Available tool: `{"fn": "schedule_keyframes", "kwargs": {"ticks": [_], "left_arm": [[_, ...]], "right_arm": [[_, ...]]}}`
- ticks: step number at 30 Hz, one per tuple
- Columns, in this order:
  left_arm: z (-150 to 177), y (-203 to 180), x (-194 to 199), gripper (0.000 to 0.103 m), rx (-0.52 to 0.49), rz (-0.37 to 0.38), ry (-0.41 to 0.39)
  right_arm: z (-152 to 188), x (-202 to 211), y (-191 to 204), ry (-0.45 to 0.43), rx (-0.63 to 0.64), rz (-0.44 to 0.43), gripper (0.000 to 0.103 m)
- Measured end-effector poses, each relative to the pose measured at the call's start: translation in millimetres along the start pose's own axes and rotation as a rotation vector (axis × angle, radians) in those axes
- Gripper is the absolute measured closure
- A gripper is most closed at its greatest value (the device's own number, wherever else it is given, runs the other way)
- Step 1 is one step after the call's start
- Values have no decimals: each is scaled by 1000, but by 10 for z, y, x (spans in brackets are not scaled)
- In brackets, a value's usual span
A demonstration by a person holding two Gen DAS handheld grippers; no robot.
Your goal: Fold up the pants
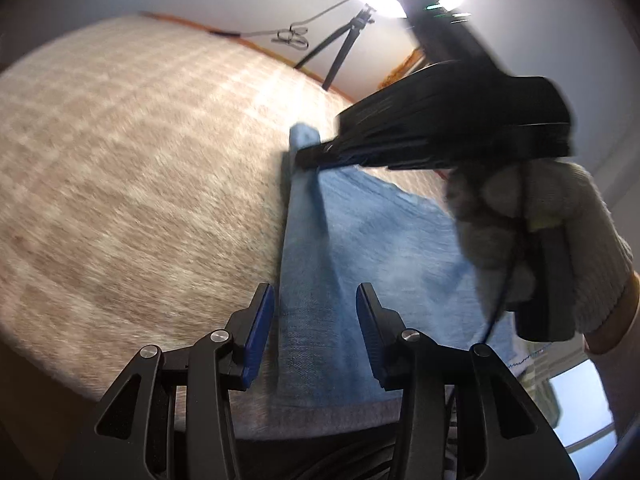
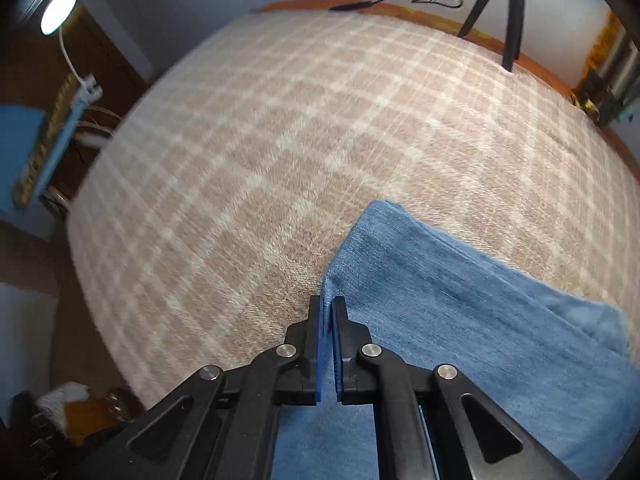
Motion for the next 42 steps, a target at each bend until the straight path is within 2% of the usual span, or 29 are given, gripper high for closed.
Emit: {"fn": "schedule_keyframes", "kwargs": {"ticks": [4, 6, 7, 8, 10, 11, 12, 13, 16, 22, 25, 26, 27, 31, 38, 42], "left_arm": [[10, -26, -198, 62, 54, 42, 32], [-5, -9, -223, 65, 61, 34, 23], [-16, -14, -217, 78, 63, 31, 14], [-35, -24, -198, 85, 60, 26, -1], [-83, -67, -152, 91, 24, -1, -32], [-80, -58, -135, 92, 1, -13, -44], [-94, -84, -115, 93, -20, -25, -55], [-109, -133, -94, 93, -46, -32, -67], [-130, -275, -71, 94, -117, -55, -89], [-155, -563, -35, 95, -214, -50, -116], [-171, -690, -21, 95, -247, -39, -114], [-178, -731, -40, 95, -254, -36, -111], [-195, -772, -64, 96, -259, -31, -107], [-191, -937, -56, 96, -285, 8, -78], [-153, -1438, -108, 96, -385, 79, -51], [-113, -1746, -196, 96, -410, 130, -26]], "right_arm": [[-31, 162, -96, -34, -27, -42, 103], [-51, 235, -106, -43, -35, -54, 103], [-60, 257, -126, -46, -32, -57, 103], [-68, 275, -128, -45, -25, -62, 103], [-61, 285, -129, -43, -18, -74, 95], [-85, 304, -144, -48, -16, -61, 86], [-104, 309, -154, -49, -21, -57, 64], [-114, 321, -170, -50, -28, -59, 54], [-164, 331, -172, -45, -24, -40, 52], [-97, 115, -57, 65, 51, 51, 45], [-37, 68, -70, 95, 86, 97, 49], [-22, 74, -83, 96, 97, 108, 55], [-12, 91, -105, 93, 104, 118, 71], [2, 307, -273, 35, 98, 116, 94], [40, 933, -796, -118, -49, 10, 99], [167, 1267, -1171, -188, -113, -18, 100]]}}
Point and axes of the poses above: each gripper's, at about its wrist camera, not at the fingertips, and x roughly against the way its jaws point, y to its left, z to its underside, the point moved 9 cm from there along -x, roughly the way its jaws point, and after that the axes turned 3 degrees about -x, right-handed, at the moved point
